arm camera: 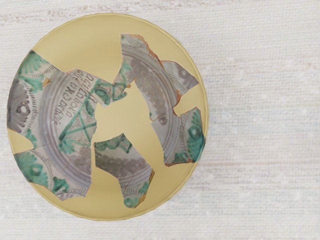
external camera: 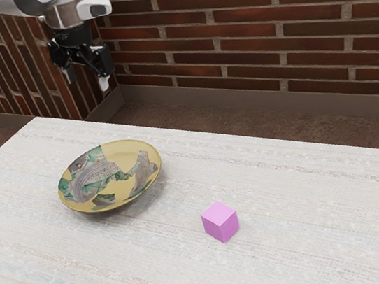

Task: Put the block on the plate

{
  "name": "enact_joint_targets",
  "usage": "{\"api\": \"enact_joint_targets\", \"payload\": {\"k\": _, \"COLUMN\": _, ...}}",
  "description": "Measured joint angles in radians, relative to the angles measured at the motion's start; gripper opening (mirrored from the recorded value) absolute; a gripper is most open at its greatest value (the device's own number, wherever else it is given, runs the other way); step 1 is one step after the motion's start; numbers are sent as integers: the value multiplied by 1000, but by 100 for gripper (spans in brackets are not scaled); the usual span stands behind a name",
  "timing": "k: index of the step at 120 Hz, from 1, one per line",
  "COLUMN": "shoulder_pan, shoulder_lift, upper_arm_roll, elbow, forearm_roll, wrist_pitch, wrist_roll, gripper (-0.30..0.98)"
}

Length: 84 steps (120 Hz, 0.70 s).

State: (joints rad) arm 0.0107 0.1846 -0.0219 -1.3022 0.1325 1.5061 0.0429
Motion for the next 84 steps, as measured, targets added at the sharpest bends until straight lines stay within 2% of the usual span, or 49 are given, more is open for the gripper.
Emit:
{"api": "enact_joint_targets", "payload": {"k": 16, "shoulder_pan": -92, "shoulder_lift": -7, "upper_arm_roll": 41, "elbow": -63, "forearm_roll": 3, "wrist_pitch": 30, "wrist_roll": 2, "gripper": 69}}
{"api": "enact_joint_targets", "payload": {"k": 47, "shoulder_pan": -283, "shoulder_lift": 258, "upper_arm_roll": 36, "elbow": -61, "forearm_roll": -33, "wrist_pitch": 178, "wrist_roll": 26, "gripper": 69}}
{"api": "enact_joint_targets", "payload": {"k": 60, "shoulder_pan": -303, "shoulder_lift": 303, "upper_arm_roll": 36, "elbow": -94, "forearm_roll": -74, "wrist_pitch": 252, "wrist_roll": 46, "gripper": 69}}
{"api": "enact_joint_targets", "payload": {"k": 73, "shoulder_pan": -316, "shoulder_lift": 313, "upper_arm_roll": 36, "elbow": -204, "forearm_roll": -139, "wrist_pitch": 342, "wrist_roll": 62, "gripper": 69}}
{"api": "enact_joint_targets", "payload": {"k": 84, "shoulder_pan": -331, "shoulder_lift": 322, "upper_arm_roll": 37, "elbow": -255, "forearm_roll": -165, "wrist_pitch": 404, "wrist_roll": 74, "gripper": 69}}
